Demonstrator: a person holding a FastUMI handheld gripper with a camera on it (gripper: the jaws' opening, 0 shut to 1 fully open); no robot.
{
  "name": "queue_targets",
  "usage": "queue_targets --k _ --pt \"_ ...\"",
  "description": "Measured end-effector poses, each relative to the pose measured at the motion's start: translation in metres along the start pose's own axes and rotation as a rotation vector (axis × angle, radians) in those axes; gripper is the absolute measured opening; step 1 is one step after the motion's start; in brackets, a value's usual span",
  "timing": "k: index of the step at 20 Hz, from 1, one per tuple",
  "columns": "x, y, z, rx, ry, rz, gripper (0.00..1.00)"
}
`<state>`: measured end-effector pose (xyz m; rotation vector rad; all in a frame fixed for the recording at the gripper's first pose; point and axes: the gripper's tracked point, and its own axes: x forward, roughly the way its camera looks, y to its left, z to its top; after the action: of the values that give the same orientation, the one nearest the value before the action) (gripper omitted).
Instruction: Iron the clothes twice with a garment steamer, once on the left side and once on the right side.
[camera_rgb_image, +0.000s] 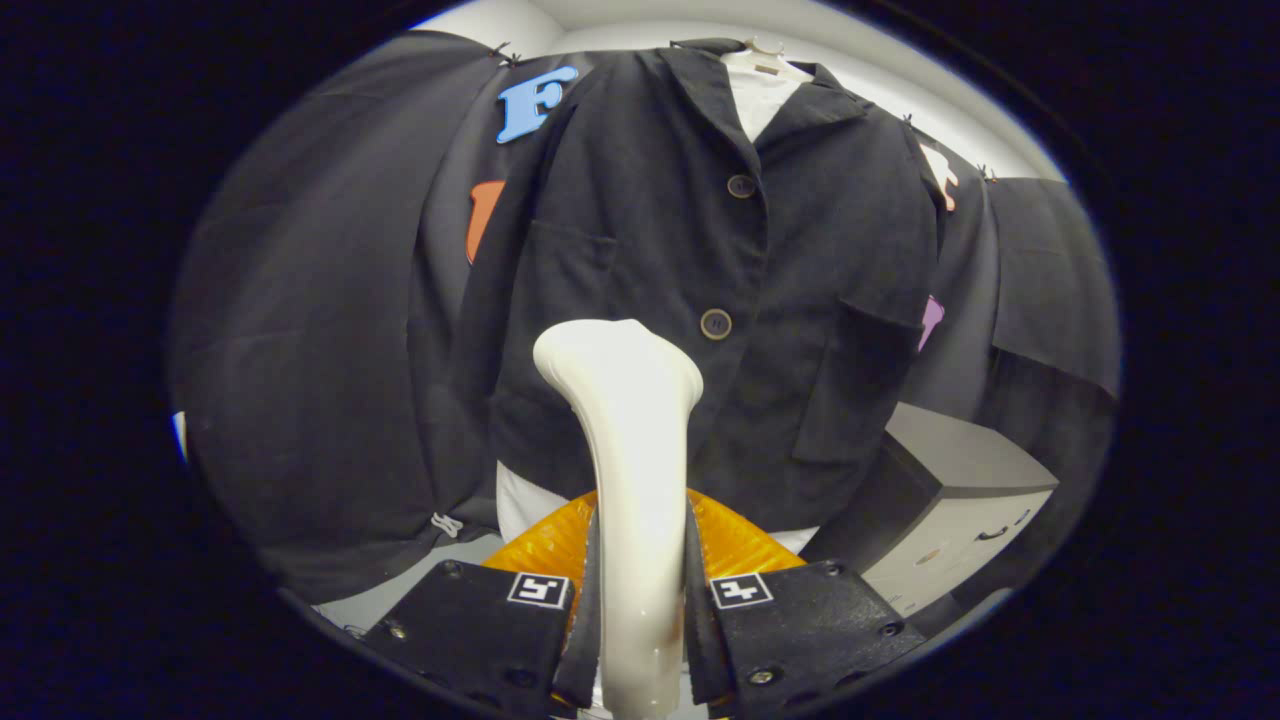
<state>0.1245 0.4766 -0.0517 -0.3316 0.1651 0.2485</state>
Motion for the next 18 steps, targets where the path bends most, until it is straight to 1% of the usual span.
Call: queue_targets --k 5,7,12,14,18 --pt "0.005 0.007 -0.041 0.002 0.078 -0.005 0.38" --pt "0.004 0.001 -0.05 -0.014 0.112 0.002 0.38" --pt "-0.005 0.002 -0.091 -0.068 0.186 0.021 0.38" --pt "-0.012 -0.002 -0.098 -0.075 0.198 0.025 0.38" --pt "-0.036 -0.02 -0.092 -0.07 0.173 0.044 0.38"
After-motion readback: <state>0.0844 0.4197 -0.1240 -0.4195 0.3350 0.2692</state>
